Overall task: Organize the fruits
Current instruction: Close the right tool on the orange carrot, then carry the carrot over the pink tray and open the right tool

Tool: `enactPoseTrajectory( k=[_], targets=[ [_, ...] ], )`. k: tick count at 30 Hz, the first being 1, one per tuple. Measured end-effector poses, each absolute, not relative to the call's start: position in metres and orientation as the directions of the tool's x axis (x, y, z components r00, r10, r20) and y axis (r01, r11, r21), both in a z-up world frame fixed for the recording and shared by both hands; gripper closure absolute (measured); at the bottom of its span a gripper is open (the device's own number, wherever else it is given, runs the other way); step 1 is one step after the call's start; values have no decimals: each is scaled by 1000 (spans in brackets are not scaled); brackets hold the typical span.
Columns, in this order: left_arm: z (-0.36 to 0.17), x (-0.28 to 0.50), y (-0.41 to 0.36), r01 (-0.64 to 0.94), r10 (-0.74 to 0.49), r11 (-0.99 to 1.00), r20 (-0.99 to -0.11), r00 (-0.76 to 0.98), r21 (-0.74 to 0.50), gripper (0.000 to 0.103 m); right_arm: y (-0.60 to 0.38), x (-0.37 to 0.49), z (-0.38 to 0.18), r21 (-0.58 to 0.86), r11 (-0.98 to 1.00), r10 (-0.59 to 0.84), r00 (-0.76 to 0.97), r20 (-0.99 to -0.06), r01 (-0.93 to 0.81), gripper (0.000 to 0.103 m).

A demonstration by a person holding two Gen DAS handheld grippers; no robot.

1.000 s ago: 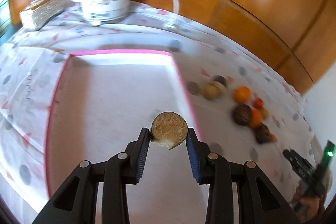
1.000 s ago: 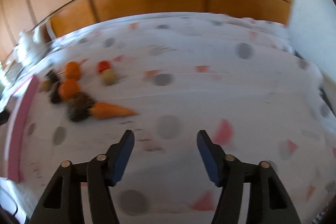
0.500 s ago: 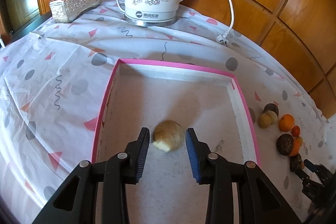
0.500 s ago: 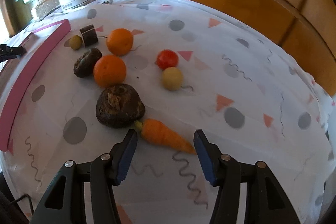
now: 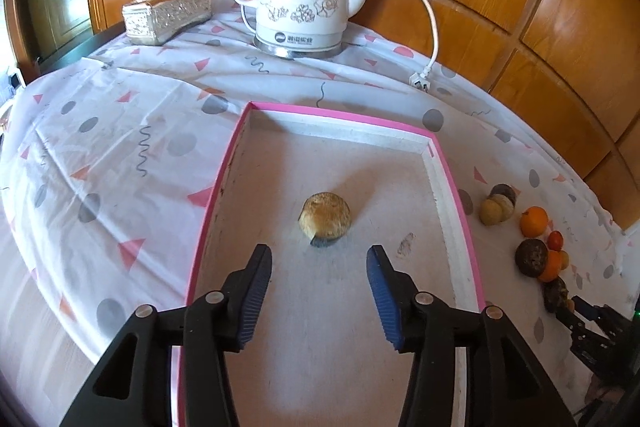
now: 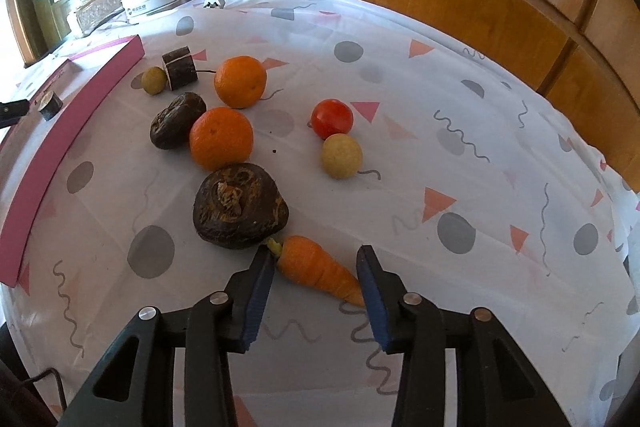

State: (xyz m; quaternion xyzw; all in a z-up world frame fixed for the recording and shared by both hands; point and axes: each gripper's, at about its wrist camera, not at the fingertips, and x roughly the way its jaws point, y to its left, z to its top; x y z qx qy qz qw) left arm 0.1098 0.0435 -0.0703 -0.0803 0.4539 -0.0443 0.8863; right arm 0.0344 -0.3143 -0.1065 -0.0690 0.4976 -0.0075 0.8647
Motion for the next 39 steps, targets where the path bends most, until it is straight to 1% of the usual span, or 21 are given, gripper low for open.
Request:
enactPoseTrajectory(
  k=[4, 8, 11, 16, 18, 21, 25, 29, 35, 39],
  targets=[
    [-64, 95, 45, 8, -142, 985, -784, 604, -172, 46, -307, 24, -105, -149, 987, -100, 507, -856, -57, 61],
    [-65, 81, 45, 12, -145, 985, -782, 606, -173, 45, -302, 11, -102, -140, 989, -96, 506, -857, -51, 61],
    [-67, 72, 46, 10, -143, 985, -782, 606, -172, 41, -299, -1, -99, -117, 992, -81, 510, -857, -40, 61],
    [-67, 61, 49, 2, -136, 985, -779, 613, -171, 40, -291, -17, -94, -54, 998, -37, 520, -853, -17, 61],
    [-66, 59, 51, -2, -129, 986, -773, 621, -166, 40, -286, -21, -93, -40, 999, -28, 525, -850, -11, 63],
    [-62, 55, 55, -10, -121, 986, -762, 636, -165, 35, -281, -26, -91, -6, 1000, -1, 531, -848, -6, 63],
    [-58, 50, 60, -19, -118, 985, -752, 648, -171, 34, -274, -28, -89, 37, 999, 33, 533, -845, -3, 64],
    [-57, 45, 66, -28, -116, 984, -748, 653, -177, 33, -267, -26, -88, 116, 993, 106, 531, -841, -15, 65],
    [-57, 43, 76, -54, -110, 980, -747, 656, -191, 32, -252, -19, -84, 272, 962, 250, 520, -817, -35, 65],
    [-58, 42, 81, -71, -102, 978, -748, 655, -196, 32, -232, -11, -75, 310, 946, 312, 512, -800, -93, 65]
  ],
)
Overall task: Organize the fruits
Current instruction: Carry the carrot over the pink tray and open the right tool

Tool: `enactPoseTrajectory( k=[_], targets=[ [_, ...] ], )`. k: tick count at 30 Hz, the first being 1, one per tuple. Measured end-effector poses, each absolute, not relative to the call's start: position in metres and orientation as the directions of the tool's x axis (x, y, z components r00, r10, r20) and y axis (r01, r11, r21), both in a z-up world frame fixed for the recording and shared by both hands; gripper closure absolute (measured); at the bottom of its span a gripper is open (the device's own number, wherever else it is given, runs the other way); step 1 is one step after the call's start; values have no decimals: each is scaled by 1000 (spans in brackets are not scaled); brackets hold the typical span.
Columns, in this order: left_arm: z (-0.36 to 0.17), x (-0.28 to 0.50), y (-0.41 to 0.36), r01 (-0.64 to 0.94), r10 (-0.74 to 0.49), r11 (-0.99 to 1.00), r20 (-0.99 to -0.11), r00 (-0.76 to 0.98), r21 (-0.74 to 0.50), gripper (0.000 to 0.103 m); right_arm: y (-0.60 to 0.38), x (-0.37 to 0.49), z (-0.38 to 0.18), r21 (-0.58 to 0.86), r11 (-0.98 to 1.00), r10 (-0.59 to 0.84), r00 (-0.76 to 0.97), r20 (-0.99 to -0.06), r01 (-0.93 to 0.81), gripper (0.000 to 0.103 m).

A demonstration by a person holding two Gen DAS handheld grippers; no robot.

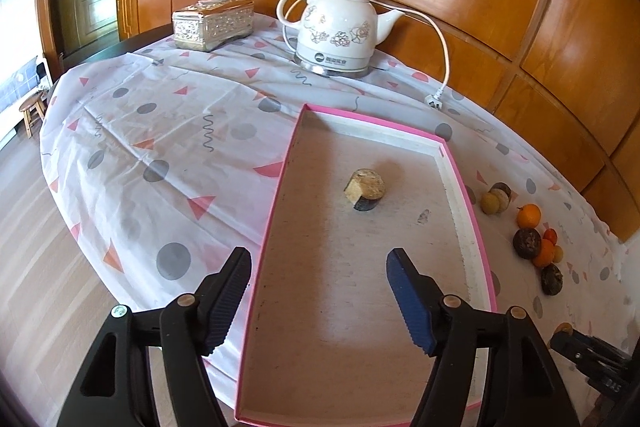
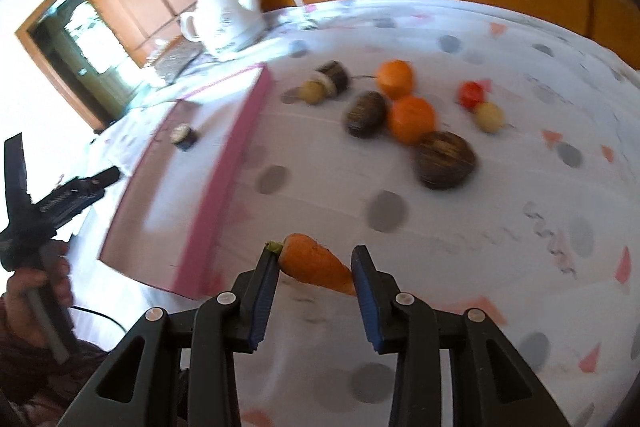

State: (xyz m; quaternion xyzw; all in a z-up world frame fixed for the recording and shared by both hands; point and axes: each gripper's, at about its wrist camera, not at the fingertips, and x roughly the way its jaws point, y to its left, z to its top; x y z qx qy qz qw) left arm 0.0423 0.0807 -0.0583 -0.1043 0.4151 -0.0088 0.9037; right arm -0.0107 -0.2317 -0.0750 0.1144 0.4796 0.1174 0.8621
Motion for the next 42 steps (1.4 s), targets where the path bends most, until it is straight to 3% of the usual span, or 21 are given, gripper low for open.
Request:
enactPoseTrajectory(
  k=[17, 42],
  targets=[
    [-58, 43, 120, -189, -44, 956, -743, 667, -226, 32, -128, 29, -43, 338, 878, 467, 450, -761, -340, 65],
    [-64, 30, 157, -343, 64, 913, -751, 658, -222, 26, -84, 70, -67, 267, 925, 366, 453, -813, -270, 63]
  ],
)
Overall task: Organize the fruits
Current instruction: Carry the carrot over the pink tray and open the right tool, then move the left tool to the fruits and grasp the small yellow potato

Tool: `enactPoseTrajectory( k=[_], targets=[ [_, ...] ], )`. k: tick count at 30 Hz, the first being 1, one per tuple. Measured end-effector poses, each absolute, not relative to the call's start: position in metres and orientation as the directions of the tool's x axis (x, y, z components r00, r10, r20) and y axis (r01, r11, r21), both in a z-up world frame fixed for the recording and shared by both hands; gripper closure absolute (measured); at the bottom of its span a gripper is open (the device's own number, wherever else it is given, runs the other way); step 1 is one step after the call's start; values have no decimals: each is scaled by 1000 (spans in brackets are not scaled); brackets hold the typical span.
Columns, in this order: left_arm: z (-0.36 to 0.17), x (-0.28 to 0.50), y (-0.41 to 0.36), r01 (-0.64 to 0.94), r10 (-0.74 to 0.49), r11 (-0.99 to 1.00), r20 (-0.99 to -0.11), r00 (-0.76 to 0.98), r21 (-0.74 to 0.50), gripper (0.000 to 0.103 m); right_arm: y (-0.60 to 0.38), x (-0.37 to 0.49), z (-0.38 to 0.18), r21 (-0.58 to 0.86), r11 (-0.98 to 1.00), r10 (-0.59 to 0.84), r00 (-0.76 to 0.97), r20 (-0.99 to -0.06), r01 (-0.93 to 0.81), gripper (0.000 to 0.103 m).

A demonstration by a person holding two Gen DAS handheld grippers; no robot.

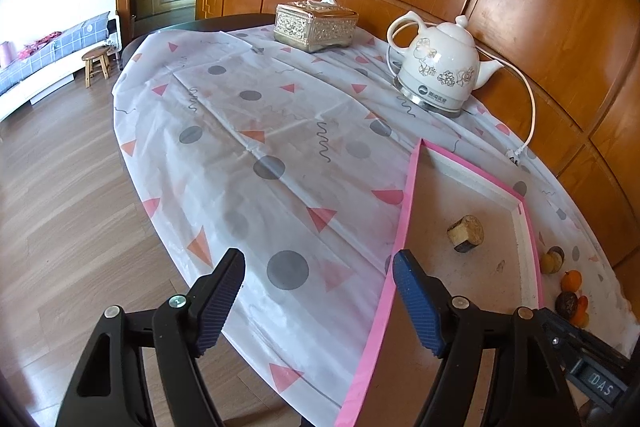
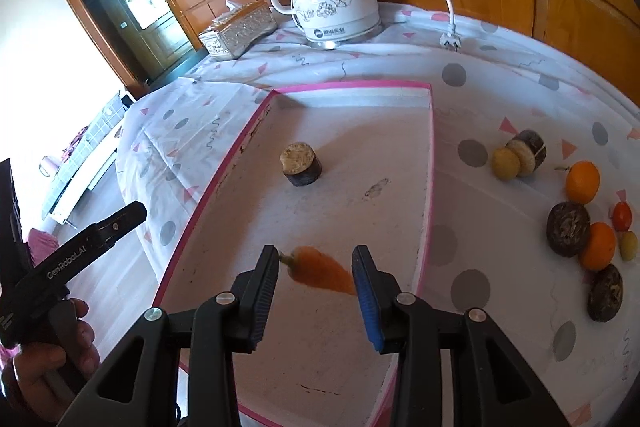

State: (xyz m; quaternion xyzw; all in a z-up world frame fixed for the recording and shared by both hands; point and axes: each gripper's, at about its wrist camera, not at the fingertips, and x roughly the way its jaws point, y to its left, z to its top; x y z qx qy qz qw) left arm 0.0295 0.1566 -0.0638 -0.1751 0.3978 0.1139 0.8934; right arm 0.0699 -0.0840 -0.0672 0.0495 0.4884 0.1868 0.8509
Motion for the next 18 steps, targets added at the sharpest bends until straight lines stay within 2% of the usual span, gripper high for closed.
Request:
enactPoseTrajectory(
  k=[3, 10, 12, 18],
  targets=[
    [-64, 30, 155, -340, 64, 914, -750, 658, -220, 26, -85, 67, -69, 266, 928, 361, 450, -817, -261, 58],
    [-60, 27, 151, -329, 60, 918, -741, 668, -223, 23, -84, 49, -56, 184, 944, 306, 517, -800, -274, 55],
    [-58, 27, 150, -325, 57, 918, -738, 672, -225, 23, -84, 41, -50, 131, 951, 272, 557, -785, -281, 51],
    [-54, 24, 144, -300, 42, 926, -726, 687, -230, 22, -101, 16, -29, -6, 976, 155, 706, -691, -220, 51]
  ],
)
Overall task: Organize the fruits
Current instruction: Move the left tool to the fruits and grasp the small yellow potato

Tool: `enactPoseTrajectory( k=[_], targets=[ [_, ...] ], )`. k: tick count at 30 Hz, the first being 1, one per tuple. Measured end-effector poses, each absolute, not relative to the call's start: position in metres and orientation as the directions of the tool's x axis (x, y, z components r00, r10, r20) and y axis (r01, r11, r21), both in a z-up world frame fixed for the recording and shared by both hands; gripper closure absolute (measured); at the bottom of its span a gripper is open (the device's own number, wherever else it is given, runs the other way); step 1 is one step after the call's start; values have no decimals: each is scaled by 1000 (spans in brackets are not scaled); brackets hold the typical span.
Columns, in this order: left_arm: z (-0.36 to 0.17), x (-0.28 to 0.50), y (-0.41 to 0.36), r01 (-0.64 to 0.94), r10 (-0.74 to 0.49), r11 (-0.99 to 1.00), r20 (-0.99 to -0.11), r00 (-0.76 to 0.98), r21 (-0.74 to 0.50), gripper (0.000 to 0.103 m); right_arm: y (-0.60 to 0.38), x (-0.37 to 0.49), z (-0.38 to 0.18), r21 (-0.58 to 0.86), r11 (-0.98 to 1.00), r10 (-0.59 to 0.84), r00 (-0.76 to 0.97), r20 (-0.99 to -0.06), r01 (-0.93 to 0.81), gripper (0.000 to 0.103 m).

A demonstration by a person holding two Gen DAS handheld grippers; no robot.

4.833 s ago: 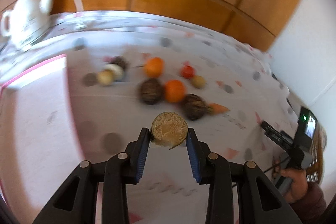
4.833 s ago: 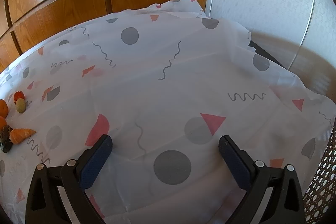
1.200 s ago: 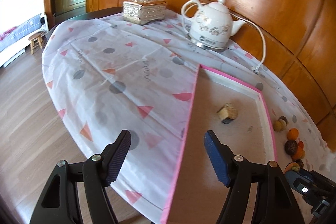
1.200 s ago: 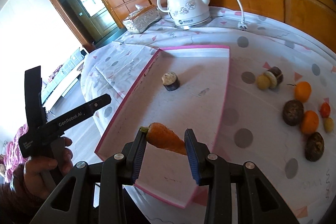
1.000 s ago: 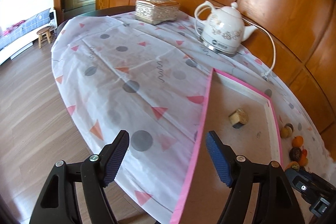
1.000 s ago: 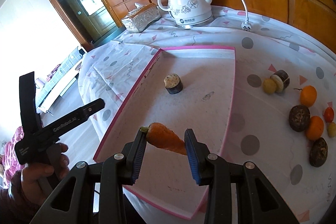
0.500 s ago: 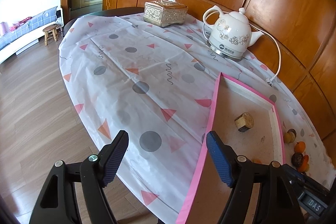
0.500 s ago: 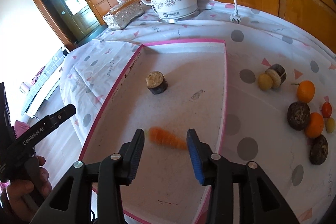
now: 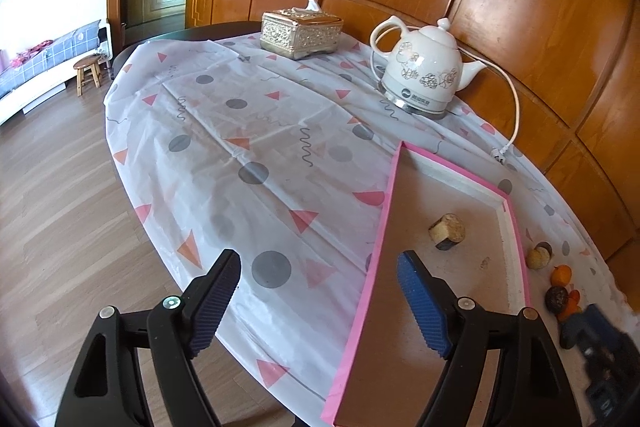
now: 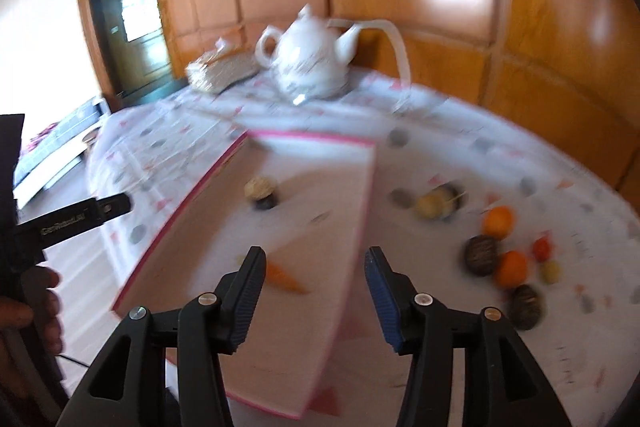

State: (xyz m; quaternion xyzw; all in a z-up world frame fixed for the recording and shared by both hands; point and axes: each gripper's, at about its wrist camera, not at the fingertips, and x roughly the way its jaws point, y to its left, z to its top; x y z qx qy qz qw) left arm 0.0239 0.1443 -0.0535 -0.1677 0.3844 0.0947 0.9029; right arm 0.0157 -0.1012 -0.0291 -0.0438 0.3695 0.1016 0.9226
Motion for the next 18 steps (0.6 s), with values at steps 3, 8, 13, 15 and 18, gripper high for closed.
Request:
enactPoseTrajectory(
  k=[3, 8, 13, 15, 18],
  targets=[
    [-52, 24, 142, -286, 33, 930, -722, 691, -231, 22, -123, 7, -23, -32, 993, 65, 757, -650, -113, 49],
    [-53, 26, 134, -255, 16, 942, -728, 685, -220, 22, -173, 8, -35, 19, 1000, -3, 703, -711, 24, 47],
    [-56, 29, 125, -228, 4, 952, -740, 673, -202, 22, -229, -2, -51, 28, 985, -87, 636, -767, 168, 47],
    [-54, 29, 120, -215, 1, 957, -738, 675, -195, 22, -251, -7, -58, 19, 974, -124, 608, -784, 224, 47],
    [-51, 32, 112, -186, -7, 965, -731, 682, -183, 22, -278, -19, -65, 6, 955, -175, 577, -798, 298, 47]
  ],
)
